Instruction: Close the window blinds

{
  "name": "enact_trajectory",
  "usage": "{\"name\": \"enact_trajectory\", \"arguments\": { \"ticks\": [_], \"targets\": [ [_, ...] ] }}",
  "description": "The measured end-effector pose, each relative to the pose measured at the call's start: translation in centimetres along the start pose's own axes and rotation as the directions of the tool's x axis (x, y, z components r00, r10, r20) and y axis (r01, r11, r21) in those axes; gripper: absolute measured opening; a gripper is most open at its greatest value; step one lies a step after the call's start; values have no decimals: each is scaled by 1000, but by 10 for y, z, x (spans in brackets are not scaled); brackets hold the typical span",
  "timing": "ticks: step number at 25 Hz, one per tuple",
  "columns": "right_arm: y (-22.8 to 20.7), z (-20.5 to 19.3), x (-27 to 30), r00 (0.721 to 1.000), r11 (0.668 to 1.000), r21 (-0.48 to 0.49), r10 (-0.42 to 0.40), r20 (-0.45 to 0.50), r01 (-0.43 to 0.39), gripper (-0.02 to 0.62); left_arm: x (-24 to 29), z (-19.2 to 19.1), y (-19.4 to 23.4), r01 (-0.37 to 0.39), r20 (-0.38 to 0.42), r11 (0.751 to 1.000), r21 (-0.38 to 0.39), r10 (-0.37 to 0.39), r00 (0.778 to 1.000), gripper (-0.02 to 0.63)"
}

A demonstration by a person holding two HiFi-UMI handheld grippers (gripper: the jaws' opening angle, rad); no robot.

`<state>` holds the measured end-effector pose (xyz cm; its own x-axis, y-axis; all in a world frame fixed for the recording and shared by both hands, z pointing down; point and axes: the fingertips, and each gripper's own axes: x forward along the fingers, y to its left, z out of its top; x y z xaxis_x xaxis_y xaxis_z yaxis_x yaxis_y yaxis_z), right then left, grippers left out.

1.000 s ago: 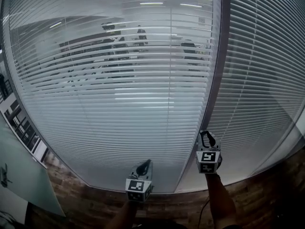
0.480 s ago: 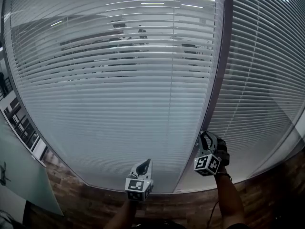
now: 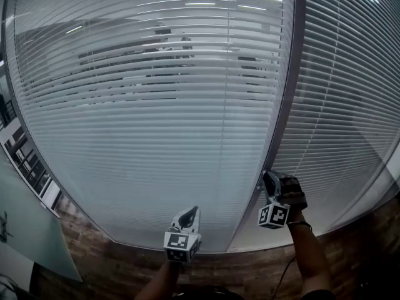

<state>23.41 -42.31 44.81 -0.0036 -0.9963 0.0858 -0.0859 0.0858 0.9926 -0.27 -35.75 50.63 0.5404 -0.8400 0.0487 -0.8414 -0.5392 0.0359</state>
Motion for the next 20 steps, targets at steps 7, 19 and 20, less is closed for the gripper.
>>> {"name": "enact_trajectory", "arguments": {
  "ticks": [7,19,20],
  "targets": [
    [-4,0,-2,1000,990,-140,17,-13,-19,123,-4,0,-2,5,-13,1000,5,-5,1000,0],
    [-22,1,-18,998,901,435,-41,53,14,126,-14,-3,-10,21,-28,1000,15,-20,999,0],
    [-24,-2,-18,998,830,558,-38,57,-1,126,-14,-4,-10,20,-32,1000,15,-19,999,0]
  ]
}}
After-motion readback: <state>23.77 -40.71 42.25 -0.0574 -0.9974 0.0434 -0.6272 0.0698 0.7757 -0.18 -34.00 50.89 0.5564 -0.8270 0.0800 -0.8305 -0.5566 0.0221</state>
